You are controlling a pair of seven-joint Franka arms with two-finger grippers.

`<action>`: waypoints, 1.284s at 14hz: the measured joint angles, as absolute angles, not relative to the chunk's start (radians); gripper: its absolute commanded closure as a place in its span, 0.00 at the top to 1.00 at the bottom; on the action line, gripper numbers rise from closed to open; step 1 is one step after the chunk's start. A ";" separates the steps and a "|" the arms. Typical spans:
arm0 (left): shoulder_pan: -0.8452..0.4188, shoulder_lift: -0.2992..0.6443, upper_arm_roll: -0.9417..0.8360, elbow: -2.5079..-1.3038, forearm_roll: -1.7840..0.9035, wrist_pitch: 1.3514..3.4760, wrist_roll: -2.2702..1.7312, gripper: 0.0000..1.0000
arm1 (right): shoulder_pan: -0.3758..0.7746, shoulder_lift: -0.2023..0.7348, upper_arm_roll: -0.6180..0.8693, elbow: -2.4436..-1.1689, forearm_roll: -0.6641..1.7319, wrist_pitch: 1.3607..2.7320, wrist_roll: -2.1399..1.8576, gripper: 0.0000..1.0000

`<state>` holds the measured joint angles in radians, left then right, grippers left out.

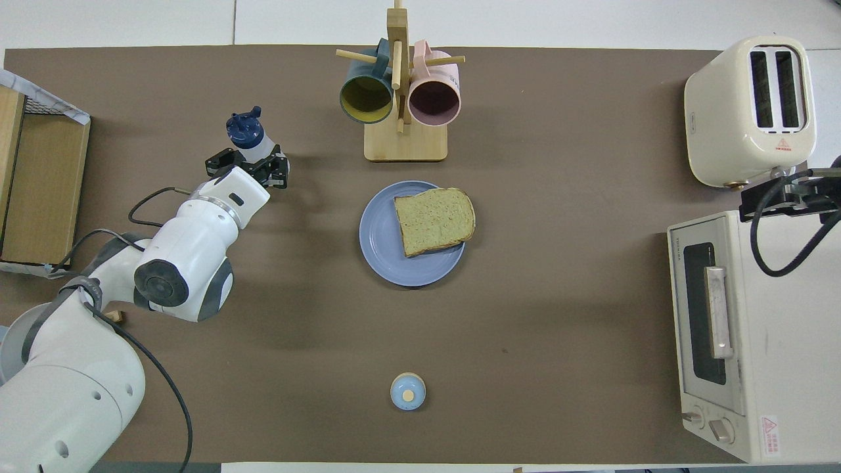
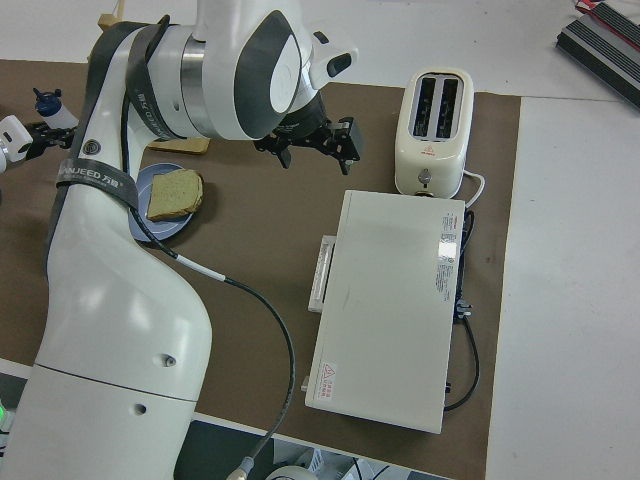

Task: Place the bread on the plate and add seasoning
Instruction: 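Lower the bottle upright onto the table and open the left gripper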

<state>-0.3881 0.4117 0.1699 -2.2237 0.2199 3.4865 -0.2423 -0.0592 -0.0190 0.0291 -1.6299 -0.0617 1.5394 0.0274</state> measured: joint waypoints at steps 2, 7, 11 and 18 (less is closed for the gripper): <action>-0.388 0.412 0.170 -2.235 0.220 3.486 -0.242 1.00 | -0.059 -0.019 0.029 -1.630 -0.062 1.539 0.027 1.00; -0.384 0.412 0.170 -2.257 0.220 3.487 -0.242 1.00 | -0.059 -0.019 0.029 -1.630 -0.062 1.539 0.027 1.00; -0.384 0.391 0.170 -2.288 0.220 3.494 -0.242 1.00 | -0.059 -0.019 0.029 -1.630 -0.062 1.539 0.027 1.00; -0.385 0.234 0.166 -2.450 0.225 3.498 -0.242 1.00 | -0.059 -0.019 0.029 -1.630 -0.062 1.539 0.027 1.00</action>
